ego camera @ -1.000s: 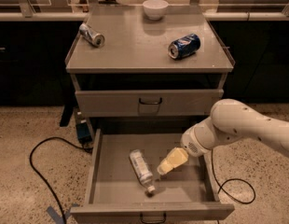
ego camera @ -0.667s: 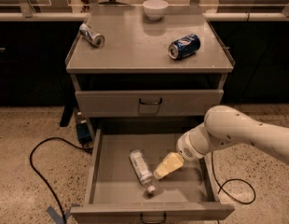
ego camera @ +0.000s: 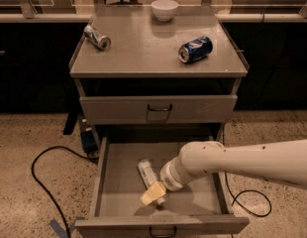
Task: Pick blue plastic bottle from middle drawer and place on counter
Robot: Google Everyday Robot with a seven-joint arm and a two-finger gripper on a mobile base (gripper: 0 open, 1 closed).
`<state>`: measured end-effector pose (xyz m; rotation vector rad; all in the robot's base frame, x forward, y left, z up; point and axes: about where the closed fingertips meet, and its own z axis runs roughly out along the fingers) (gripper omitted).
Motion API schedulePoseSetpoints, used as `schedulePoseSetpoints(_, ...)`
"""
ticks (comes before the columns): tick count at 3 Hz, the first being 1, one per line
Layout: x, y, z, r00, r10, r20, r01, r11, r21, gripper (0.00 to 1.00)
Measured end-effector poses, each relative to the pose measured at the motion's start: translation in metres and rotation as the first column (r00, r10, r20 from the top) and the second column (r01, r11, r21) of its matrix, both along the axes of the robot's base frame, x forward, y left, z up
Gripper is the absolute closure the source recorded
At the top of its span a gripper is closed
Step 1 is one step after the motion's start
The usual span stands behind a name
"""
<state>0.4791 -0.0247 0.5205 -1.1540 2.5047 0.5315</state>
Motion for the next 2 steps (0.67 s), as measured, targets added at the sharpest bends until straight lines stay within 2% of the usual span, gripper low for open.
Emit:
schedulePoseSetpoints(1,0.011,0.023,-0.032,0.9960,-0.088,0.011,0.088,0.996,0.016,0.00)
schedulePoseSetpoints(2,0.023,0.033,-0.027,0.9927,-0.113,0.043,0.111,0.993,0.047,0.00)
